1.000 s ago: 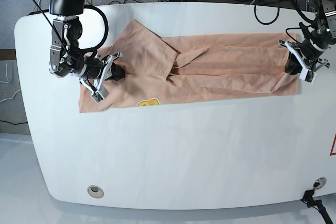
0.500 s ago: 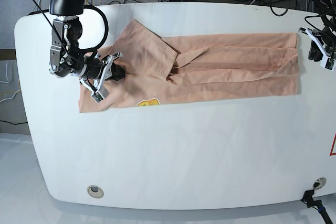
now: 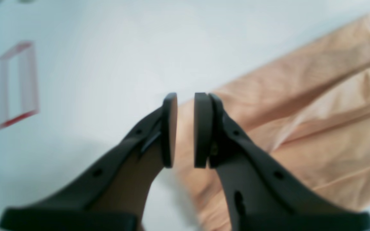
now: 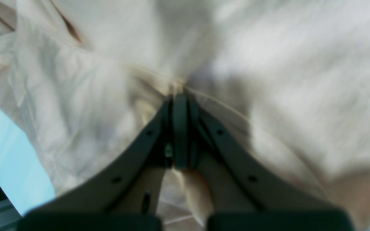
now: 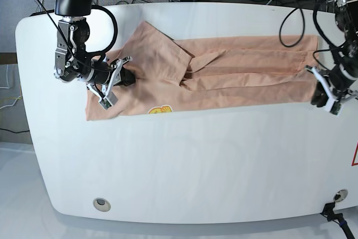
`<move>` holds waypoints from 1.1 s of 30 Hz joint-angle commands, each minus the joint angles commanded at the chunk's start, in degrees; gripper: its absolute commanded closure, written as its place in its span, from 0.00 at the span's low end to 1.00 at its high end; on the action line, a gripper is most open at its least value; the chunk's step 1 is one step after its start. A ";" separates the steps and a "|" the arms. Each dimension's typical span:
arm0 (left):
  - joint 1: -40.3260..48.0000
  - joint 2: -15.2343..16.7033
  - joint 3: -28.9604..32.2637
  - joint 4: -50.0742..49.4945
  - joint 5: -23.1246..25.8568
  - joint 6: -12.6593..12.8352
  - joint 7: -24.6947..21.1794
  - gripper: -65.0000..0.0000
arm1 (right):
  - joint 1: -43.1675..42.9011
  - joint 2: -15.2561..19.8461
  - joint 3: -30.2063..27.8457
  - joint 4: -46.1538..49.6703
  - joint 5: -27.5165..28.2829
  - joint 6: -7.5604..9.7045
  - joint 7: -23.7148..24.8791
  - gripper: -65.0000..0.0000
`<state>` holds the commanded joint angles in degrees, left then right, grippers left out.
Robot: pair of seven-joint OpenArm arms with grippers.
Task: Fold the T-shirt properly
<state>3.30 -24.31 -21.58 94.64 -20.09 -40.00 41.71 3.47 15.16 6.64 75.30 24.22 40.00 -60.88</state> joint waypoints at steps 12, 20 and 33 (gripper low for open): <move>5.19 5.10 4.40 -2.02 8.53 0.00 -0.44 0.89 | 0.00 0.09 0.09 0.00 -0.09 0.00 0.00 1.00; 13.01 2.90 -4.31 4.40 8.53 0.00 -0.44 0.89 | 0.00 0.00 0.09 0.00 -0.09 0.00 0.00 1.00; 6.42 5.80 -5.45 10.46 7.91 0.00 0.62 0.89 | 1.05 -1.76 8.09 3.60 2.99 0.00 -0.26 1.00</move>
<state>9.71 -18.51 -27.03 105.10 -12.18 -40.00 42.33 4.53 13.41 14.73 78.90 27.21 40.00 -61.14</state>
